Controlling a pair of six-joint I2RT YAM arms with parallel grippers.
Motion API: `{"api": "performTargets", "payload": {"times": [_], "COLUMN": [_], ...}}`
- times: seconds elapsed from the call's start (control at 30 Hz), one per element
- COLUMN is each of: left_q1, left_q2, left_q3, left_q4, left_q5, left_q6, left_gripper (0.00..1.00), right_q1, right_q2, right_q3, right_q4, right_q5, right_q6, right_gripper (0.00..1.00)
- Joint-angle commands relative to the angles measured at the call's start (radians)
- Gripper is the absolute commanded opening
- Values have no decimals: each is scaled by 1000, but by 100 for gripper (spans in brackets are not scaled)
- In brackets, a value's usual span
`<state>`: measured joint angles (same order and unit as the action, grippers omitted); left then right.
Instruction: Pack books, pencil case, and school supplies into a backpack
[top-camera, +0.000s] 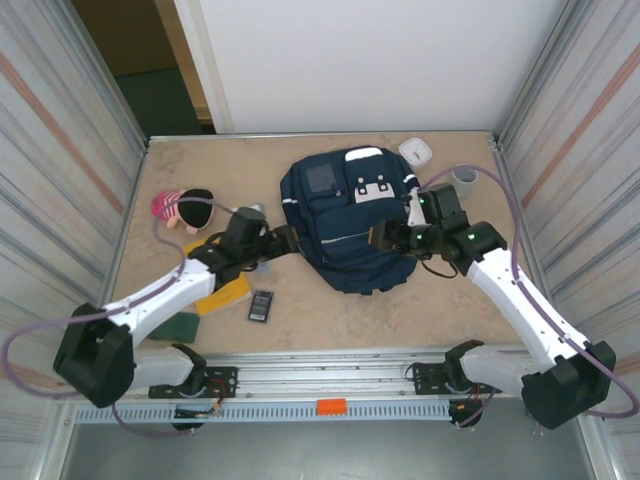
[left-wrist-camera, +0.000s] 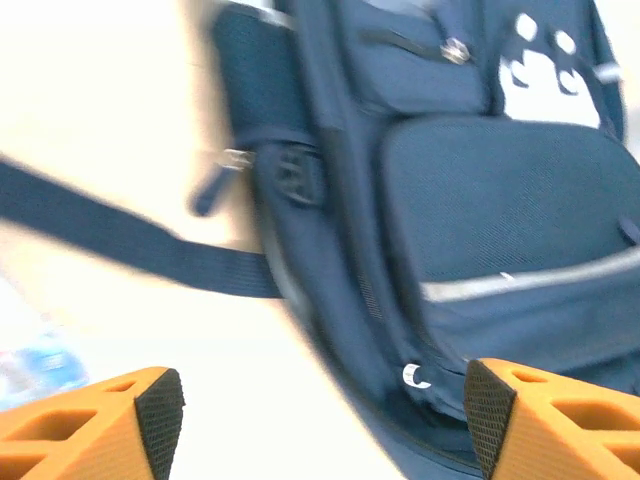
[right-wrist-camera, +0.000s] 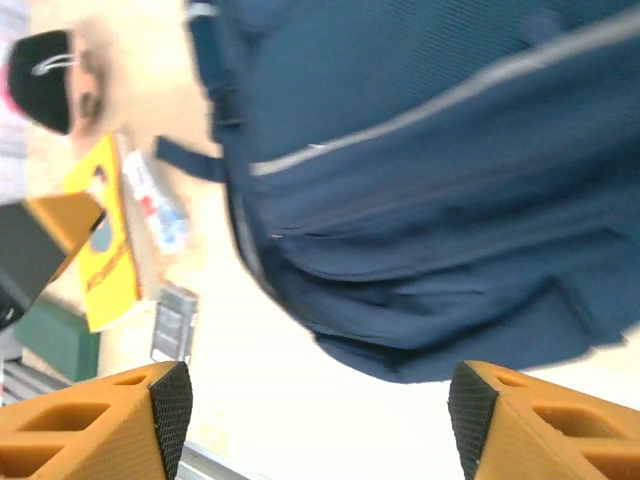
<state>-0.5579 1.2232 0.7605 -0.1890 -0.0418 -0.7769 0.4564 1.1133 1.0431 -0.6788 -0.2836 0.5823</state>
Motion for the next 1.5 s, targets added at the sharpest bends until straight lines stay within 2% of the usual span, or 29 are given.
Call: {"api": "performTargets", "payload": {"times": [0.0, 0.13, 0.23, 0.3, 0.37, 0.53, 0.7, 0.9, 1.03, 1.17, 1.33, 1.47], "left_q1": [78, 226, 363, 424, 440, 442, 432, 272, 173, 92, 86, 155], "left_q2": [-127, -266, -342, -365, -363, -243, -76, 34, 144, 225, 138, -15], "left_q3": [-49, -106, -180, -223, -251, -273, -276, -279, -257, -196, -123, -105], "left_q4": [-171, -291, -299, -283, -254, -150, -26, 105, 186, 197, 89, -46], "left_q5": [-5, -9, 36, 84, 95, 106, 190, 154, 155, 168, 156, 173], "left_q6": [-55, -37, -9, -12, -8, 19, -4, -72, -118, -131, -105, -74], "left_gripper": [76, 76, 76, 76, 76, 77, 76, 74, 74, 74, 75, 75], "right_q1": [99, 202, 243, 242, 235, 207, 204, 161, 151, 156, 204, 260], "right_q2": [68, 202, 280, 320, 336, 323, 304, 292, 282, 277, 301, 371], "right_q3": [20, 79, 93, 125, 139, 122, 86, 18, 13, 22, 79, 142], "right_q4": [133, 234, 324, 287, 253, 250, 273, 342, 329, 314, 265, 267], "right_q5": [26, 24, -18, -25, -14, -48, -65, -130, -128, -112, -56, -37], "right_q6": [14, 24, 21, 4, -18, -33, -31, -3, -9, -15, -58, -80], "right_gripper": [67, 65, 65, 64, 64, 64, 65, 65, 65, 65, 65, 64]}}
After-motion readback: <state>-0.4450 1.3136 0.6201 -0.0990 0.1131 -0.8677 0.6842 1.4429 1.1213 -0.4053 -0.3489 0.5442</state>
